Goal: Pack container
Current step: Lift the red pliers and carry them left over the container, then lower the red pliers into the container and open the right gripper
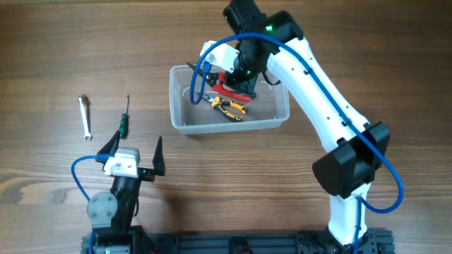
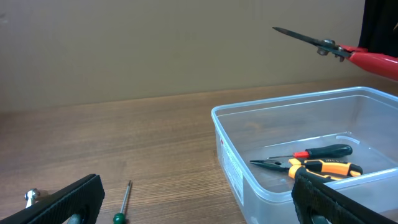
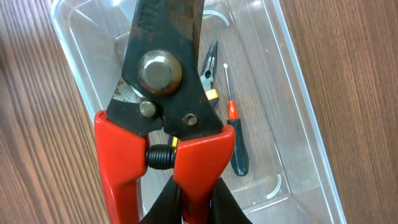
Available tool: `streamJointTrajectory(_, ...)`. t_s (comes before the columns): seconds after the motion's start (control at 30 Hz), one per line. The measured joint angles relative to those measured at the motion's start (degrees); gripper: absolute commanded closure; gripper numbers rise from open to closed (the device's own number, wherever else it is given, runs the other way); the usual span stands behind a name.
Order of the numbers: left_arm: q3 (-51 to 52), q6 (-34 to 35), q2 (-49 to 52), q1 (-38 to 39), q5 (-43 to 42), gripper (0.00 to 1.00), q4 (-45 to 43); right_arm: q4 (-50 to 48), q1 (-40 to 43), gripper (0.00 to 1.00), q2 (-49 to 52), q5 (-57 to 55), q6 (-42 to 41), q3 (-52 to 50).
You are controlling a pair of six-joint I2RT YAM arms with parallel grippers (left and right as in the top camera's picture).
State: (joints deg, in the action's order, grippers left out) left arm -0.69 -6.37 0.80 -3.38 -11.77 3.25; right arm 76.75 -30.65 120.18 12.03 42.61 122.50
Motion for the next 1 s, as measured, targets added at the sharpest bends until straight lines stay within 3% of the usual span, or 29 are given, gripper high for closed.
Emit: streamJointTrajectory(1.0,0.0,0.0,0.0,0.0,0.0,0.00,0.0,-8.9,0.0,0.94,1.7,0.4,0.3,-13.5)
